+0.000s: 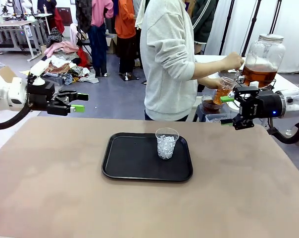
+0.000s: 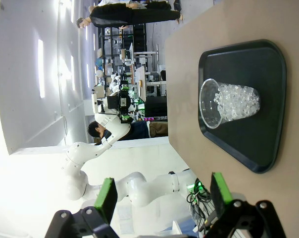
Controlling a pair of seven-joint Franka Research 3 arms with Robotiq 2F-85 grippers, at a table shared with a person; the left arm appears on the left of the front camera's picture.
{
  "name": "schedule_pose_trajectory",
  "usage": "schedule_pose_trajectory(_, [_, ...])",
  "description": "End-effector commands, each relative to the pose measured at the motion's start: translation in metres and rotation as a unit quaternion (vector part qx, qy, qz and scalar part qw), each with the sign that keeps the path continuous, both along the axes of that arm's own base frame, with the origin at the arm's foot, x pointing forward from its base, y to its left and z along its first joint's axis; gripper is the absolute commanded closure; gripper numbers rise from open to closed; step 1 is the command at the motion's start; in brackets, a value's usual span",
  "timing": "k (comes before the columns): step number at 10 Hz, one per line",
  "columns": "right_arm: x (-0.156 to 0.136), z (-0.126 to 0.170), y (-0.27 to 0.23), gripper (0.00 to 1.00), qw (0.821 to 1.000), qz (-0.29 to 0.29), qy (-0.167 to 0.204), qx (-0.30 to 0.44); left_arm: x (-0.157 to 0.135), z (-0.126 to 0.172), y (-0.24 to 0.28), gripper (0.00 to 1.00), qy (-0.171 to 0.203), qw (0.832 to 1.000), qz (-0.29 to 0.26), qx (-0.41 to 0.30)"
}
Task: Pour the drink into the iced cup.
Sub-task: Pick up the iced cup indicated by the human and present it to them.
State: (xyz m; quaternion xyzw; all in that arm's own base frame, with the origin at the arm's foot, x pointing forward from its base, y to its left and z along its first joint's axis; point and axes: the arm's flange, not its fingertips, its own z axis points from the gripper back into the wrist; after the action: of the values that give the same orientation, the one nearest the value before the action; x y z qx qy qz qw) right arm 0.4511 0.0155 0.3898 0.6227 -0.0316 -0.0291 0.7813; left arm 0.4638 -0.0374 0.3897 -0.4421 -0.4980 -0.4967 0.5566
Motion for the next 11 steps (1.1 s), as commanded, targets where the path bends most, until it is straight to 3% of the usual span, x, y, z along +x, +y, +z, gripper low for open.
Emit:
schedule_pose_trajectory(1, [-0.0008, 0.0008, 0.0, 0.0, 1.0, -0.001, -0.001, 0.002, -0.0005, 0.0022, -0.0004, 0.0, -0.002, 1.0, 0.0, 0.001])
schedule_pose_trajectory(11, [-0.0008, 0.0008, 0.0, 0.0, 1.0, -0.001, -0.001, 0.002, -0.0005, 0.0022, -0.0004, 0.0, -0.002, 1.0, 0.0, 0.001])
